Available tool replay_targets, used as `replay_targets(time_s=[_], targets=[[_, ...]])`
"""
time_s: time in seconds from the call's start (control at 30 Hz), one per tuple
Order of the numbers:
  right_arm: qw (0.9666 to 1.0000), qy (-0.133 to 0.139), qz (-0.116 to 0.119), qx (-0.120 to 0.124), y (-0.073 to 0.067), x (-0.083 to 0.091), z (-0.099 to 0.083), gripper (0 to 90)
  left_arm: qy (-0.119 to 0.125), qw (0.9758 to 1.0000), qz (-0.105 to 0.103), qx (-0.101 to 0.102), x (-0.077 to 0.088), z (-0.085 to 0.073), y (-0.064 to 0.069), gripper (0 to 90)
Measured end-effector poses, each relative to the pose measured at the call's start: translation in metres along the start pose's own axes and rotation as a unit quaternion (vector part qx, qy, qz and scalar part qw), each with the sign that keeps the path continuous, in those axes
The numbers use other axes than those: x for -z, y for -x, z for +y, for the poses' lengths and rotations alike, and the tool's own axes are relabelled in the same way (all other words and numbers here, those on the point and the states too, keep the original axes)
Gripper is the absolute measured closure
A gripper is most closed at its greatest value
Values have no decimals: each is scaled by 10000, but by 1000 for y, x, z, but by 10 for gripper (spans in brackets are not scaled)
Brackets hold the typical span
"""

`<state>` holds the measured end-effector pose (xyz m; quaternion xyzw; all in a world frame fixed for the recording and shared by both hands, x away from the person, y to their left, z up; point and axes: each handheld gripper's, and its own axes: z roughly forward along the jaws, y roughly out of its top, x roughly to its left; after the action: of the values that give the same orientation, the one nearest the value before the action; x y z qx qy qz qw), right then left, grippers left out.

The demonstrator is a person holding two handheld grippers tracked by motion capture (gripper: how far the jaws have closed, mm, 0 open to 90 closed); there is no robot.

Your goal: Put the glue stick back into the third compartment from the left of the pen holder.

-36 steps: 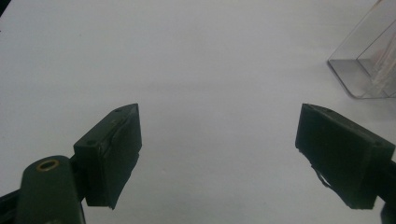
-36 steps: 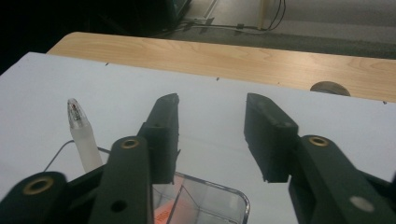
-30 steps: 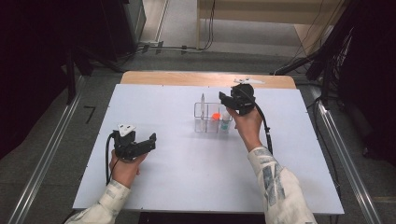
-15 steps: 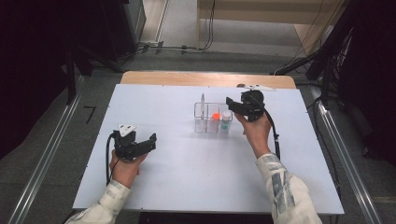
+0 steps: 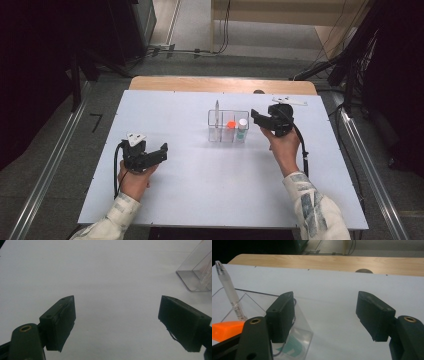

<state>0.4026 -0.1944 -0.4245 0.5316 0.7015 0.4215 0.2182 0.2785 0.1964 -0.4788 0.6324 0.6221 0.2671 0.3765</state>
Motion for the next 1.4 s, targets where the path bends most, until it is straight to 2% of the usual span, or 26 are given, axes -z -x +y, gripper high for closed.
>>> replay_targets(time_s=[0.2, 0.27, 0.5, 0.9, 1.3, 1.4], targets=[[9999, -89, -72, 38, 10, 5, -9, 292, -8, 10000, 5, -8, -1, 0, 0, 146], [9997, -224, -77, 40, 11, 5, -13, 286, -15, 10000, 1, -16, -1, 0, 0, 146], [9991, -338, -148, 210, 13, 9, -28, 264, -4, 10000, 23, -13, -1, 0, 0, 145], [9976, -553, -249, 348, 18, 18, -51, 230, -3, 10000, 26, 0, -1, 0, -1, 138], [9961, -597, -362, 536, 28, 36, -65, 206, 21, 10000, 38, 21, 0, 0, -3, 137], [9964, -588, -367, 489, 32, 42, -68, 206, 21, 10000, 45, 18, 0, 0, -3, 137]])
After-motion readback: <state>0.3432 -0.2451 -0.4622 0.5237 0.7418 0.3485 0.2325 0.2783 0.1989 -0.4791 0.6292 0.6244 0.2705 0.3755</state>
